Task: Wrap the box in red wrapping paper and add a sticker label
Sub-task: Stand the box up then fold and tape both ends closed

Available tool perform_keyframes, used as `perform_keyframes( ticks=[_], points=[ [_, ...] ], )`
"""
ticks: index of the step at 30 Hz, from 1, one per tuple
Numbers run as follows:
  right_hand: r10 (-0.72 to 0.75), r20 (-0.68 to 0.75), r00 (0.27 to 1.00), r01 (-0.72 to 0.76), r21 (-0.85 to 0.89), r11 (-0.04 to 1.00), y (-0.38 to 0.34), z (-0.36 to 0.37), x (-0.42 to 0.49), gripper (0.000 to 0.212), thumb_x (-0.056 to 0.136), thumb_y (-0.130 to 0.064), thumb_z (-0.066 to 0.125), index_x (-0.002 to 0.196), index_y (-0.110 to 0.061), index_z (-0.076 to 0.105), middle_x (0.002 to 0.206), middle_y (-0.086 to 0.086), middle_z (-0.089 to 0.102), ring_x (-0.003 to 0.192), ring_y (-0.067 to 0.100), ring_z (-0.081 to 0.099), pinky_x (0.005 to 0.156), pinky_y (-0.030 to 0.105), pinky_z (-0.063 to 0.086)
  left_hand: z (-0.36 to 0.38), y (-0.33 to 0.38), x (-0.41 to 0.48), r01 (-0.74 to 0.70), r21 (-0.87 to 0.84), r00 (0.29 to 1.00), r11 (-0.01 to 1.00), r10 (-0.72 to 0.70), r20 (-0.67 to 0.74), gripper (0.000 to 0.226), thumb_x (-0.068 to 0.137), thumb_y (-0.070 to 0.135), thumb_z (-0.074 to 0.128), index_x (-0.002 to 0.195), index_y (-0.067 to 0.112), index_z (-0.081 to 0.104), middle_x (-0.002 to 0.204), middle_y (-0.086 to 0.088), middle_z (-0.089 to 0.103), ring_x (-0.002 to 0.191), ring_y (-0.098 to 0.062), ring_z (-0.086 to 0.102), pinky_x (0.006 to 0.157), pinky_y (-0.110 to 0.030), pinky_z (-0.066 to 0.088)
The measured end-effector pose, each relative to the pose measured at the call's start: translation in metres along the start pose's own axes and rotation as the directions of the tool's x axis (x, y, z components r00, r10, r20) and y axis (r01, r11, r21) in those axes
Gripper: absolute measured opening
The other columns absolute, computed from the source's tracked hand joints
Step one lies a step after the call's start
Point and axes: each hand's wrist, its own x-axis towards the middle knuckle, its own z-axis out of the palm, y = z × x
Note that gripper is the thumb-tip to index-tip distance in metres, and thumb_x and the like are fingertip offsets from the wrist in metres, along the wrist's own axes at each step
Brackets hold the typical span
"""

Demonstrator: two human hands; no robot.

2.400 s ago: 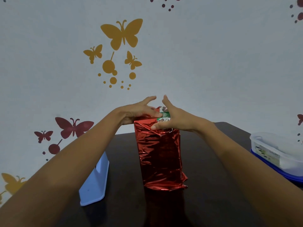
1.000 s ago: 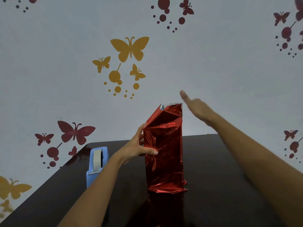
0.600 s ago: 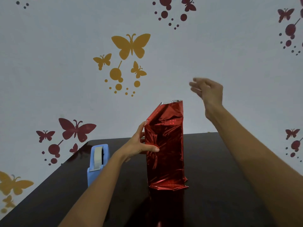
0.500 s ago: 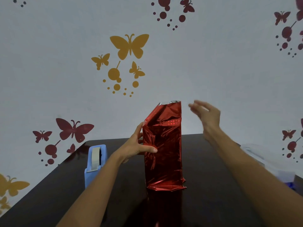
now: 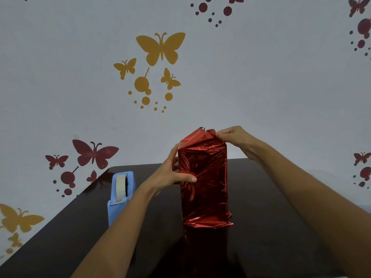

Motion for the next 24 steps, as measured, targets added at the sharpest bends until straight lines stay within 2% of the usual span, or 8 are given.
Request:
perform_keyframes(
  ticks=[1, 4, 6, 12, 16, 20, 22, 24],
  points=[
    [0.013, 0.013, 1.0, -0.013, -0.022, 1.0, -0.001, -0.001, 0.003, 0.045, 0.088, -0.018, 0.061, 0.045, -0.03, 0.067, 0.061, -0.02, 0.064, 0.082, -0.002, 0.058, 0.103, 0.024, 0.032, 0.0, 0.0, 0.0, -0.004, 0.004, 1.0, 1.0, 0.004, 0.003, 0.107, 0.069, 0.011, 0.082, 0.146, 0.043, 0.015, 0.141, 0.002, 0.039, 0.127, -0.014, 0.042, 0.082, -0.019, 0.046],
    [0.036, 0.047, 0.998, -0.034, -0.044, 0.998, -0.004, 0.002, 0.006, 0.007, 0.083, -0.022, 0.068, 0.087, -0.024, 0.073, 0.104, -0.003, 0.068, 0.117, 0.016, 0.053, 0.112, 0.033, 0.029, 0.001, 0.001, 0.001, -0.014, 0.002, 1.0, 1.0, 0.014, 0.001, 0.106, 0.069, 0.009, 0.081, 0.145, 0.044, 0.015, 0.141, 0.003, 0.037, 0.125, -0.013, 0.04, 0.08, -0.015, 0.044],
    [0.055, 0.059, 0.997, -0.051, -0.066, 0.996, -0.007, 0.003, 0.006, 0.016, 0.08, -0.024, 0.071, 0.096, -0.023, 0.071, 0.118, 0.002, 0.064, 0.125, 0.021, 0.047, 0.114, 0.039, 0.026, 0.001, 0.002, 0.001, -0.023, 0.015, 1.0, 1.0, 0.023, -0.006, 0.104, 0.07, 0.009, 0.081, 0.142, 0.047, 0.015, 0.14, 0.004, 0.037, 0.125, -0.012, 0.039, 0.079, -0.014, 0.043],
    [0.123, 0.107, 0.987, -0.107, -0.138, 0.985, -0.014, 0.001, 0.006, 0.031, 0.085, -0.03, 0.066, 0.109, -0.012, 0.07, 0.121, 0.002, 0.062, 0.113, 0.013, 0.045, 0.102, 0.03, 0.024, 0.0, 0.0, 0.002, -0.046, 0.029, 0.999, 0.999, 0.046, -0.003, 0.1, 0.065, 0.018, 0.085, 0.13, 0.058, 0.022, 0.138, 0.006, 0.042, 0.127, -0.013, 0.042, 0.09, -0.021, 0.043],
    [0.063, 0.098, 0.993, -0.048, -0.144, 0.988, -0.009, 0.007, 0.003, 0.018, 0.086, -0.029, 0.065, 0.075, -0.016, 0.07, 0.086, -0.004, 0.065, 0.091, 0.008, 0.052, 0.1, 0.026, 0.032, 0.002, 0.001, 0.003, -0.042, 0.044, 0.999, 0.998, 0.042, -0.004, 0.101, 0.061, 0.023, 0.084, 0.136, 0.052, 0.022, 0.136, 0.007, 0.044, 0.127, -0.013, 0.042, 0.094, -0.024, 0.042],
    [-0.051, 0.201, 0.978, 0.083, -0.155, 0.985, -0.006, 0.008, 0.0, 0.029, 0.088, -0.024, 0.063, 0.116, -0.019, 0.067, 0.103, -0.014, 0.062, 0.091, -0.005, 0.055, 0.086, 0.011, 0.04, 0.002, 0.001, 0.002, -0.031, 0.076, 1.0, 0.997, 0.031, -0.003, 0.111, 0.06, 0.027, 0.085, 0.145, 0.044, 0.015, 0.14, 0.007, 0.041, 0.128, -0.012, 0.04, 0.102, -0.032, 0.039],
    [-0.037, 0.277, 0.96, 0.095, -0.2, 0.975, -0.012, 0.006, -0.002, 0.037, 0.088, -0.029, 0.063, 0.124, -0.023, 0.061, 0.112, -0.013, 0.057, 0.096, -0.002, 0.055, 0.076, 0.008, 0.04, 0.001, 0.001, 0.001, -0.034, 0.086, 0.999, 0.996, 0.033, 0.007, 0.111, 0.063, 0.023, 0.085, 0.146, 0.042, 0.014, 0.141, 0.007, 0.039, 0.13, -0.013, 0.038, 0.103, -0.031, 0.037],
    [0.007, 0.332, 0.943, 0.1, -0.304, 0.947, -0.016, 0.007, -0.001, 0.048, 0.086, -0.028, 0.064, 0.133, -0.022, 0.052, 0.121, -0.007, 0.054, 0.105, 0.007, 0.053, 0.083, 0.011, 0.04, 0.001, 0.001, 0.001, -0.031, 0.078, 0.999, 0.996, 0.031, 0.008, 0.11, 0.065, 0.018, 0.085, 0.146, 0.04, 0.015, 0.14, 0.007, 0.04, 0.131, -0.014, 0.038, 0.101, -0.027, 0.037]
  ],
)
